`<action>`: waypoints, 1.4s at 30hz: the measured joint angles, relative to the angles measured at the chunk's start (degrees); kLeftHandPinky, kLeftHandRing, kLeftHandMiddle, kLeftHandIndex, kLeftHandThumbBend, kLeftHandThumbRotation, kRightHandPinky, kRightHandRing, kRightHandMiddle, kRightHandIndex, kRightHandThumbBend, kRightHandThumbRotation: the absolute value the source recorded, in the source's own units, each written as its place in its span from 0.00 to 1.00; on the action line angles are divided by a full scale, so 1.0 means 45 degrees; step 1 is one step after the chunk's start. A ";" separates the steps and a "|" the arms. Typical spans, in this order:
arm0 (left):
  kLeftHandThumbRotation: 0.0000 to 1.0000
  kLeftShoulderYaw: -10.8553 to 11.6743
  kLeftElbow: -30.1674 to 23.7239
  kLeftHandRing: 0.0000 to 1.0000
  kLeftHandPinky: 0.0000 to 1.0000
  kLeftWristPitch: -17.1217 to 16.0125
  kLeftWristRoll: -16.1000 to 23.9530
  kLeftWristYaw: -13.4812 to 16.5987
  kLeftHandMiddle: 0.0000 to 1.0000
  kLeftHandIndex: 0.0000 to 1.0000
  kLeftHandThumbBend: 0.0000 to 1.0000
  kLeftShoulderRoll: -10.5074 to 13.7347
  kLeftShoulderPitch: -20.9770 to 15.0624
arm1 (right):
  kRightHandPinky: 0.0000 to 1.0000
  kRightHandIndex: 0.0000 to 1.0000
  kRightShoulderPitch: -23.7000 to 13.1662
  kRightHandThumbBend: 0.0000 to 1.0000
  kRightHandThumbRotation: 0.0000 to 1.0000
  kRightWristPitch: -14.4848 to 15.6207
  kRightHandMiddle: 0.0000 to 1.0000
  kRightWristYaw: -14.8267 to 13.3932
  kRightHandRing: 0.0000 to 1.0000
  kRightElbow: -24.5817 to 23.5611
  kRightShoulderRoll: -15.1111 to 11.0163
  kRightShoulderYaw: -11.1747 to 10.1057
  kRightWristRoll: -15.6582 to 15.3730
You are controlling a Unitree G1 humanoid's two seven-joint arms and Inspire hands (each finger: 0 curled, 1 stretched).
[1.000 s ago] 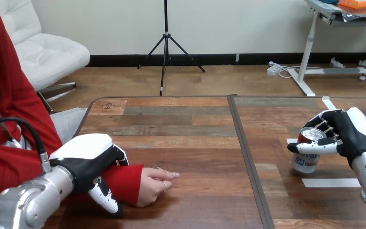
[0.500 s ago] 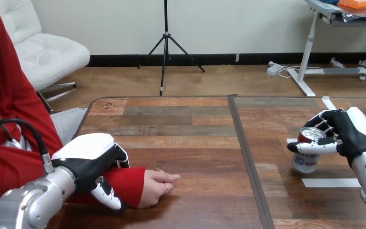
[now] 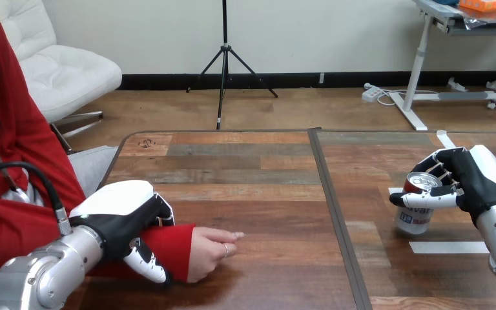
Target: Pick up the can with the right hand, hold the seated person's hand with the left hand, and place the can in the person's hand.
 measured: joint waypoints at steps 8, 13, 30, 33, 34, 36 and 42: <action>0.00 0.0047 -0.0002 0.30 0.23 -0.0018 -0.0292 0.0518 0.40 0.41 0.71 -0.0010 0.0025 | 0.34 0.47 0.0000 0.79 0.00 0.0000 0.43 0.0000 0.39 0.0000 0.0000 0.0000 0.0000; 0.00 0.0109 -0.0007 0.29 0.22 -0.0052 -0.0587 0.0900 0.39 0.41 0.71 -0.0013 0.0025 | 0.35 0.47 0.0000 0.79 0.00 0.0000 0.43 0.0000 0.39 0.0000 0.0000 0.0000 0.0000; 0.00 0.0403 -0.0155 0.29 0.23 -0.0192 -0.1296 0.1602 0.38 0.39 0.75 -0.0022 0.0129 | 0.36 0.47 0.0000 0.79 0.00 0.0000 0.44 0.0002 0.41 -0.0001 0.0033 0.0000 0.0014; 0.00 0.0464 -0.0157 0.29 0.23 -0.0257 -0.1475 0.1707 0.38 0.39 0.75 -0.0032 0.0150 | 0.36 0.47 -0.0001 0.79 0.00 0.0000 0.44 0.0002 0.40 -0.0001 0.0058 0.0000 0.0015; 0.00 0.0477 -0.0163 0.29 0.23 -0.0267 -0.1504 0.1729 0.38 0.39 0.74 -0.0033 0.0150 | 0.36 0.47 -0.0001 0.79 0.00 0.0000 0.44 0.0002 0.41 -0.0001 0.0068 0.0000 0.0014; 0.00 0.0510 -0.0181 0.29 0.23 -0.0280 -0.1593 0.1772 0.38 0.39 0.75 -0.0038 0.0150 | 0.37 0.47 -0.0001 0.78 0.00 0.0000 0.44 0.0001 0.41 -0.0004 0.0099 0.0000 0.0014; 0.00 0.0635 -0.0230 0.29 0.23 -0.0373 -0.1851 0.1953 0.38 0.39 0.76 -0.0071 0.0149 | 0.38 0.47 -0.0001 0.78 0.00 0.0000 0.45 0.0000 0.42 -0.0017 0.0229 0.0010 -0.0003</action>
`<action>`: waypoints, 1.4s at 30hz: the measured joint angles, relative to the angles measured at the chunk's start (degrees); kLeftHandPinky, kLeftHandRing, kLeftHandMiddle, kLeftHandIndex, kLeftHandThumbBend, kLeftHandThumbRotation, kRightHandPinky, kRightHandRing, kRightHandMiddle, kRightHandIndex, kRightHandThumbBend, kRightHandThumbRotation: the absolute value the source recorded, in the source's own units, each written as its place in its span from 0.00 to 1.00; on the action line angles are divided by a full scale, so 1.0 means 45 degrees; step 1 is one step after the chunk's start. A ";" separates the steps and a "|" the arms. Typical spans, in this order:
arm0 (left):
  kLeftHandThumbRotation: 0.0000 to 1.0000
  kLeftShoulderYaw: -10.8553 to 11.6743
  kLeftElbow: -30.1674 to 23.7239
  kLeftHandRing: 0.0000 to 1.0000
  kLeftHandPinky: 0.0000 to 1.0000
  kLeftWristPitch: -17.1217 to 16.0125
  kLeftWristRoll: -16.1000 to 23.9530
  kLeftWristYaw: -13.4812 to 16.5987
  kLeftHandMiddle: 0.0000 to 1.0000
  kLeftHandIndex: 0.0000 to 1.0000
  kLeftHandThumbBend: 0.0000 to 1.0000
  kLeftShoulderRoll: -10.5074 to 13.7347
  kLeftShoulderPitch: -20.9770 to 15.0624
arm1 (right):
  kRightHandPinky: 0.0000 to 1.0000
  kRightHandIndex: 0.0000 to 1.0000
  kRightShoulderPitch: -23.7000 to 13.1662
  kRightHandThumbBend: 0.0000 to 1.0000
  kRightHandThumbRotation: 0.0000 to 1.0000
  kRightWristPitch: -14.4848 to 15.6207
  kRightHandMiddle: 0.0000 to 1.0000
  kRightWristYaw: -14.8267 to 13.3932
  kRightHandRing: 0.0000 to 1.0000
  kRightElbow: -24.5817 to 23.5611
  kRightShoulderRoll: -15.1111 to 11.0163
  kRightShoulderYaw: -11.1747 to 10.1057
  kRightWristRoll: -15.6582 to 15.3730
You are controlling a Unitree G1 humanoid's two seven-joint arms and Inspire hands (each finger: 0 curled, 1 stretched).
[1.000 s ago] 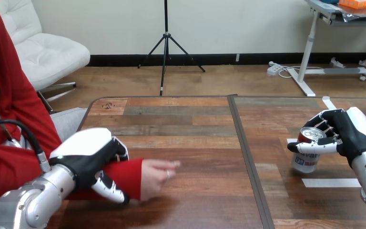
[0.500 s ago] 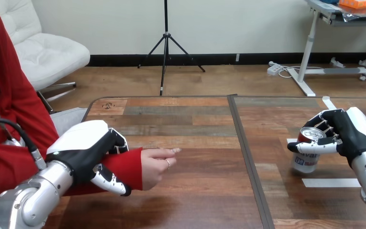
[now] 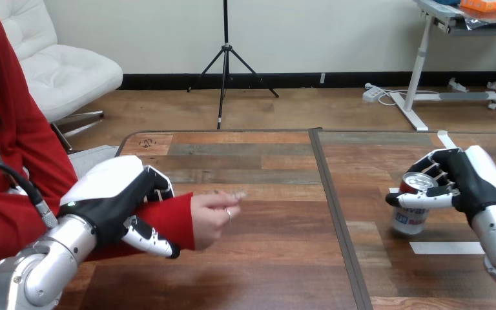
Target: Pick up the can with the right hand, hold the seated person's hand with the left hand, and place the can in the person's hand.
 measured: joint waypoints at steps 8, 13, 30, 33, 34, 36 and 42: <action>0.00 0.0128 -0.0099 0.30 0.24 -0.0125 -0.0129 0.0266 0.38 0.40 0.78 -0.0070 -0.0004 | 0.38 0.47 0.0000 0.78 0.00 0.0000 0.45 0.0000 0.42 -0.0009 0.0178 0.0064 -0.0033; 0.00 0.0168 -0.0167 0.31 0.25 -0.0125 -0.0188 0.0271 0.39 0.41 0.80 -0.0114 -0.0010 | 0.36 0.46 -0.0001 0.78 0.00 0.0000 0.44 0.0000 0.40 -0.0017 0.0275 0.0107 -0.0044; 0.00 0.0253 -0.0437 0.33 0.28 -0.0120 -0.0712 0.0225 0.41 0.43 0.81 -0.0127 -0.0018 | 0.35 0.46 -0.0002 0.79 0.00 0.0176 0.43 -0.0002 0.39 -0.0159 0.0623 0.0317 -0.0077; 0.00 0.0310 -0.0502 0.33 0.28 -0.0116 -0.0772 0.0181 0.41 0.43 0.82 -0.0128 -0.0027 | 0.35 0.46 -0.0002 0.80 0.00 0.0176 0.43 -0.0002 0.39 -0.0185 0.0684 0.0323 -0.0072; 0.00 0.0332 -0.0518 0.33 0.28 -0.0116 -0.0808 0.0163 0.41 0.43 0.81 -0.0128 -0.0031 | 0.35 0.46 -0.0002 0.80 0.00 0.0176 0.43 -0.0002 0.39 -0.0195 0.0703 0.0327 -0.0071; 0.00 0.0375 -0.0548 0.33 0.28 -0.0115 -0.0854 0.0118 0.41 0.43 0.81 -0.0128 -0.0040 | 0.35 0.46 -0.0002 0.80 0.00 0.0188 0.43 -0.0002 0.39 -0.0226 0.0734 0.0341 -0.0071; 0.00 0.0430 -0.0608 0.32 0.27 -0.0103 -0.0988 0.0027 0.40 0.42 0.80 -0.0132 -0.0053 | 0.32 0.46 -0.0003 0.80 0.00 0.0335 0.41 -0.0002 0.37 -0.0387 0.0818 0.0365 -0.0071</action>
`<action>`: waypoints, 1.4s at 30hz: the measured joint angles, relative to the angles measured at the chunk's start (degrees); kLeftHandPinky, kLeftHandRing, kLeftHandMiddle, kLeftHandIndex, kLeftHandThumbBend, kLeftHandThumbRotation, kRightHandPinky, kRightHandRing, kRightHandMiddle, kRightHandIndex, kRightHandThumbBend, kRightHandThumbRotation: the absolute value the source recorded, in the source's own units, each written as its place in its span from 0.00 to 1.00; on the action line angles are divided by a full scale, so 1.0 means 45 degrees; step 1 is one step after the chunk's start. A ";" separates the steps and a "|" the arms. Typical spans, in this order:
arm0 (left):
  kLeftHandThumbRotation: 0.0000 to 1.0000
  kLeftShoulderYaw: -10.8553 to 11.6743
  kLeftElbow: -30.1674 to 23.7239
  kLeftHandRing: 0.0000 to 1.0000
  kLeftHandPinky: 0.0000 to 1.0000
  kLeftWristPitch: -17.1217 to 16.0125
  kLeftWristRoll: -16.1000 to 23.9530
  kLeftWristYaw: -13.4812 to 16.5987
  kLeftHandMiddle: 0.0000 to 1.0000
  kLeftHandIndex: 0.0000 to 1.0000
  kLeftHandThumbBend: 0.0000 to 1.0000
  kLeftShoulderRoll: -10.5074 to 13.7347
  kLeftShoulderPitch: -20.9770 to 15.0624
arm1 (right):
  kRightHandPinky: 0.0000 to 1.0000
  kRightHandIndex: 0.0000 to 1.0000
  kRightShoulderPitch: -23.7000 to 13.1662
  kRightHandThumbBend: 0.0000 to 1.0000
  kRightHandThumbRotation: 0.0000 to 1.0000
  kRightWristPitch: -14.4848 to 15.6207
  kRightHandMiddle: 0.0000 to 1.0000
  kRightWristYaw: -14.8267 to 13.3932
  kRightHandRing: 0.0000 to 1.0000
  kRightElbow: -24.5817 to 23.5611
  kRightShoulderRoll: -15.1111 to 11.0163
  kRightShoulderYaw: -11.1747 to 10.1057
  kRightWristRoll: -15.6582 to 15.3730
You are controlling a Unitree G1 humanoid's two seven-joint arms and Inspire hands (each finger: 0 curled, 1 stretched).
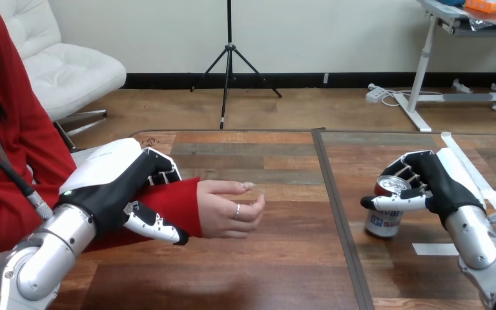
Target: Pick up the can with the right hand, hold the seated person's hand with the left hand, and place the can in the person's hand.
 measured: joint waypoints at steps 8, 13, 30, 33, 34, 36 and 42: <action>0.00 -0.0002 0.0001 0.31 0.27 0.0005 -0.0108 -0.0074 0.40 0.42 0.80 -0.0047 0.0000 | 0.32 0.46 0.0000 0.79 0.00 0.0132 0.43 0.0001 0.38 -0.0258 0.0181 0.0000 0.0000; 0.00 -0.0002 0.0002 0.31 0.26 0.0005 -0.0111 -0.0097 0.40 0.42 0.79 -0.0130 0.0000 | 0.34 0.46 -0.0009 0.79 0.00 0.0133 0.43 0.0001 0.39 -0.0381 0.0318 0.0008 0.0000; 0.00 -0.0065 0.0106 0.33 0.28 0.0018 -0.0092 -0.0178 0.41 0.42 0.78 -0.0324 -0.0010 | 0.33 0.46 -0.0024 0.77 0.00 0.0285 0.43 0.0043 0.39 -0.1207 0.0969 0.0181 -0.0073; 0.00 -0.0092 0.0144 0.33 0.28 0.0022 -0.0085 -0.0179 0.41 0.43 0.78 -0.0368 -0.0013 | 0.33 0.46 -0.0034 0.77 0.00 0.0322 0.43 0.0050 0.39 -0.1383 0.1122 0.0197 -0.0117; 0.00 -0.0101 0.0166 0.33 0.28 0.0022 -0.0084 -0.0179 0.41 0.43 0.78 -0.0389 -0.0015 | 0.33 0.46 -0.0040 0.77 0.00 0.0341 0.43 0.0055 0.38 -0.1451 0.1189 0.0197 -0.0131; 0.00 -0.0120 0.0206 0.33 0.28 0.0022 -0.0082 -0.0179 0.41 0.43 0.78 -0.0420 -0.0022 | 0.33 0.46 -0.0040 0.77 0.00 0.0363 0.43 0.0070 0.38 -0.1577 0.1272 0.0204 -0.0156; 0.00 -0.0209 0.0321 0.34 0.29 0.0052 -0.0020 -0.0179 0.42 0.43 0.77 -0.0555 -0.0044 | 0.32 0.45 -0.0040 0.77 0.00 0.0462 0.41 0.0189 0.36 -0.2069 0.1554 0.0267 -0.0230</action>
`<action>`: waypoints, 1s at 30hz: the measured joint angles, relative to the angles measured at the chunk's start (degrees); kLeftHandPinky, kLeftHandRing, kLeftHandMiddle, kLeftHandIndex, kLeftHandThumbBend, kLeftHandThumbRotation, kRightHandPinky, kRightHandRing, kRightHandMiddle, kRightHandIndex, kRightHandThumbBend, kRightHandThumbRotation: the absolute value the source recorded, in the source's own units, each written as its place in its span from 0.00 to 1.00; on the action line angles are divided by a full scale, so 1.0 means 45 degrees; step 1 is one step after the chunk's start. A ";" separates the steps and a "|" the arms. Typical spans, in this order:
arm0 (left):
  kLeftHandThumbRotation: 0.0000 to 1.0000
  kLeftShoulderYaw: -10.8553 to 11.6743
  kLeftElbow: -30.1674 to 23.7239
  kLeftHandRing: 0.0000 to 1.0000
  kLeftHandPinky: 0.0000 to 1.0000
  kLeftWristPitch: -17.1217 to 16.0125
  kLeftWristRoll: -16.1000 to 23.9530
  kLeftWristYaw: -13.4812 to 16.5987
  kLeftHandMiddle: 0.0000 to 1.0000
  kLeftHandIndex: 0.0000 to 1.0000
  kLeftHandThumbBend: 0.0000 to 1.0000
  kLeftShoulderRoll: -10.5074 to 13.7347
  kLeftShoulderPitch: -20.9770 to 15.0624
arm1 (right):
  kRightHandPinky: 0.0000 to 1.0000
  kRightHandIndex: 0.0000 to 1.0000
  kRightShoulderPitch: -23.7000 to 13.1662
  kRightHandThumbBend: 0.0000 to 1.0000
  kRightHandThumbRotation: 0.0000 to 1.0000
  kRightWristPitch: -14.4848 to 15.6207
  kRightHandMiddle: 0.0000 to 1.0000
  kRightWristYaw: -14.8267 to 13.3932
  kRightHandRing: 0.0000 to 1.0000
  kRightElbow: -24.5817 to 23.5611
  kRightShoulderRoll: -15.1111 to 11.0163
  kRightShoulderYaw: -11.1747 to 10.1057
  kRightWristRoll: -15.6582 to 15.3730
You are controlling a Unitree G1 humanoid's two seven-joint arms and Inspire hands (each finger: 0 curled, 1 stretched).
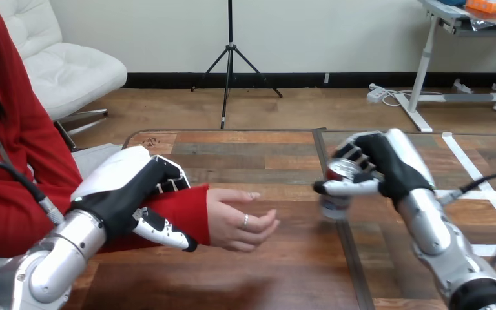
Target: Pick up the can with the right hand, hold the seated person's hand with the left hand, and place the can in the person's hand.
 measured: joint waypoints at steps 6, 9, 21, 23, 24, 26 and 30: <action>0.00 -0.0131 0.0098 0.34 0.29 0.0045 0.0165 0.0000 0.42 0.43 0.76 -0.0117 -0.0036 | 0.31 0.45 -0.0001 0.76 0.00 0.0079 0.40 0.0090 0.36 -0.0511 0.0261 0.0072 -0.0027; 0.00 -0.0191 0.0187 0.34 0.29 0.0066 0.0218 0.0000 0.42 0.43 0.75 -0.0190 -0.0066 | 0.31 0.44 -0.0004 0.76 0.00 0.0110 0.40 0.0130 0.36 -0.0778 0.0373 0.0160 -0.0033; 0.00 -0.0341 0.0526 0.34 0.29 0.0213 0.0343 0.0000 0.42 0.43 0.74 -0.0398 -0.0192 | 0.32 0.43 -0.0005 0.77 0.00 0.0220 0.41 0.0331 0.36 -0.1714 0.0798 0.0284 -0.0033; 0.00 -0.0347 0.0562 0.34 0.29 0.0242 0.0383 0.0000 0.42 0.43 0.74 -0.0452 -0.0212 | 0.32 0.43 -0.0005 0.77 0.00 0.0275 0.41 0.0364 0.36 -0.1874 0.0864 0.0308 -0.0033; 0.00 -0.0347 0.0578 0.34 0.29 0.0252 0.0389 0.0000 0.42 0.43 0.73 -0.0480 -0.0221 | 0.32 0.43 -0.0005 0.77 0.00 0.0295 0.40 0.0385 0.36 -0.1945 0.0890 0.0315 -0.0033; 0.00 -0.0347 0.0627 0.34 0.29 0.0272 0.0393 0.0000 0.42 0.44 0.73 -0.0533 -0.0247 | 0.32 0.43 -0.0005 0.77 0.00 0.0328 0.40 0.0452 0.36 -0.2090 0.0941 0.0328 -0.0033; 0.00 -0.0351 0.0787 0.34 0.29 0.0275 0.0399 0.0000 0.42 0.44 0.73 -0.0617 -0.0330 | 0.31 0.43 -0.0005 0.77 0.00 0.0443 0.40 0.0538 0.35 -0.2353 0.1070 0.0346 -0.0035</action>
